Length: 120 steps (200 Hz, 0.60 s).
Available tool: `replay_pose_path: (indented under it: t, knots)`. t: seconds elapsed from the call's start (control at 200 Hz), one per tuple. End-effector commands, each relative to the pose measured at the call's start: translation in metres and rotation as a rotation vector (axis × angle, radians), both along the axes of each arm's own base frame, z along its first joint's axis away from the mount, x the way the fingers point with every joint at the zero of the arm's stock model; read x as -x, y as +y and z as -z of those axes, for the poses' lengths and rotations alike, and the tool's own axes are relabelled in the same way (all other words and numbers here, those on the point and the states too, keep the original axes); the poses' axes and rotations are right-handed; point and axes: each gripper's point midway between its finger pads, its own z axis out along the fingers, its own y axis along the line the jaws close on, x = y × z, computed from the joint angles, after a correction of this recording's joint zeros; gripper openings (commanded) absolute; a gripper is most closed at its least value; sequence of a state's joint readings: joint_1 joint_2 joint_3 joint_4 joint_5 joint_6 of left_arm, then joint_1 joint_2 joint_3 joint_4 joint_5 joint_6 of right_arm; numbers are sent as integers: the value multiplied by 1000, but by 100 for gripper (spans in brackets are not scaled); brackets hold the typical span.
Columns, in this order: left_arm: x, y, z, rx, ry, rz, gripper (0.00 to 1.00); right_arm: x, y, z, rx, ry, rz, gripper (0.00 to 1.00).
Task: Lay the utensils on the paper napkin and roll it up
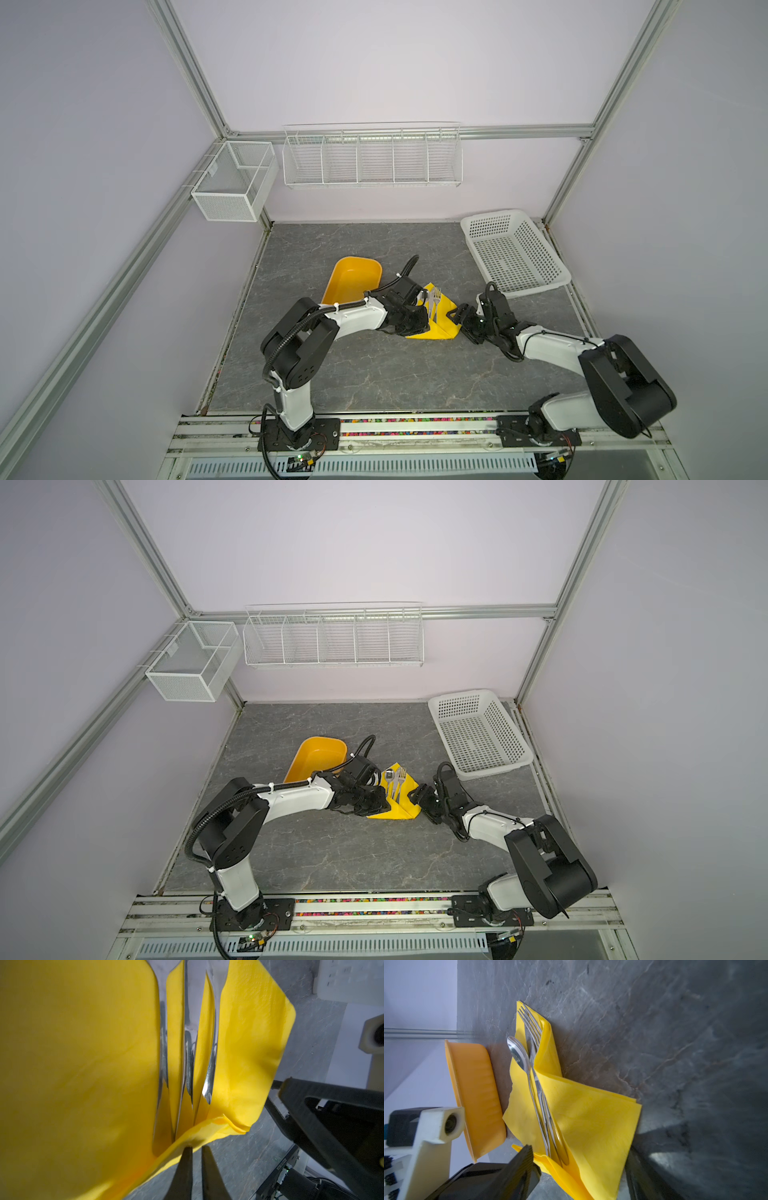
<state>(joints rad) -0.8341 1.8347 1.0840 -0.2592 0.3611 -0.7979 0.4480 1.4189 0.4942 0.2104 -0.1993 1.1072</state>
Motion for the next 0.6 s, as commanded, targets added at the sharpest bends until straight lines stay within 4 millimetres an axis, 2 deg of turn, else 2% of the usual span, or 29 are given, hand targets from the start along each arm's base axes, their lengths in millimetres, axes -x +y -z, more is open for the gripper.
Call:
replay_pose_path:
  t: [0.0, 0.235, 0.36, 0.49, 0.595]
  knots:
    - [-4, 1, 4, -33, -16, 3, 12, -7, 5, -3, -53, -21, 8, 73]
    - [-6, -1, 7, -33, -13, -1, 12, -19, 15, -11, -87, -70, -35, 72]
    - [-7, -2, 6, -28, -12, -3, 12, -20, 26, -24, -136, -116, -93, 72]
    - [-9, -2, 6, -22, -12, -6, 12, -16, 41, -34, -227, -115, -145, 72]
    - [-10, -2, 5, -18, -11, -10, 12, -5, 44, -26, -221, -75, -152, 72]
